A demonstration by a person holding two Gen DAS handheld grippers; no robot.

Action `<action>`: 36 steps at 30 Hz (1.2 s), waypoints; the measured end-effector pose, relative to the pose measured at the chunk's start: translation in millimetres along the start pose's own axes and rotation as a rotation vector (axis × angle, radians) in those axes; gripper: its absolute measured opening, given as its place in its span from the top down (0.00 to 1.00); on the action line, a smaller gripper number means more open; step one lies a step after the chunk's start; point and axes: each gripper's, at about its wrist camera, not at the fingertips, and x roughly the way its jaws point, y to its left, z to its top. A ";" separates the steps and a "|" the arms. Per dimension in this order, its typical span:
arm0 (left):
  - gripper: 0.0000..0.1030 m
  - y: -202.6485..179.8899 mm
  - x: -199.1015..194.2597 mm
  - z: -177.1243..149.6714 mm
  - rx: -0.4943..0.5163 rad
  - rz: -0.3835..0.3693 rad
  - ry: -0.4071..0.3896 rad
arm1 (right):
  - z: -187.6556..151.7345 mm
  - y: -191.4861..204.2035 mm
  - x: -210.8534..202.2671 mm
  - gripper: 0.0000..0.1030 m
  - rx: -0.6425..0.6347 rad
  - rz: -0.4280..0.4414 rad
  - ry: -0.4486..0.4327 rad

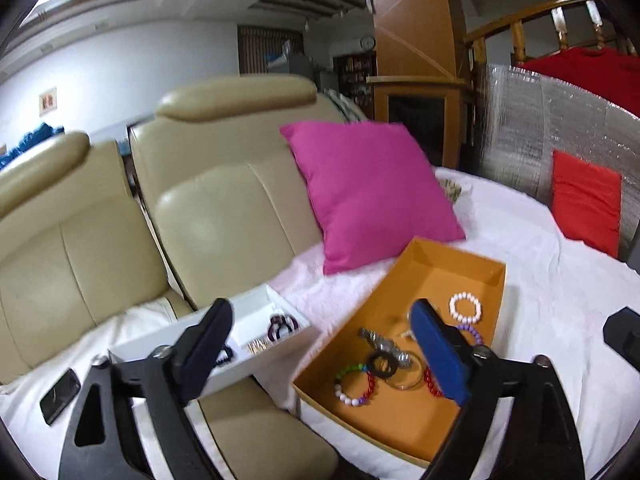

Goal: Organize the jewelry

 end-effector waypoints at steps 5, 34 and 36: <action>0.03 -5.3 -30.7 13.2 -0.038 0.016 -0.077 | 4.9 -0.6 -22.5 0.41 -0.023 -0.026 -0.032; 0.02 -41.6 -94.6 16.3 0.173 0.001 -0.042 | -6.8 -0.5 -109.9 0.38 -0.063 -0.047 -0.140; 0.02 -39.4 -95.1 16.4 0.166 -0.007 -0.039 | -7.4 2.3 -110.7 0.38 -0.066 -0.046 -0.137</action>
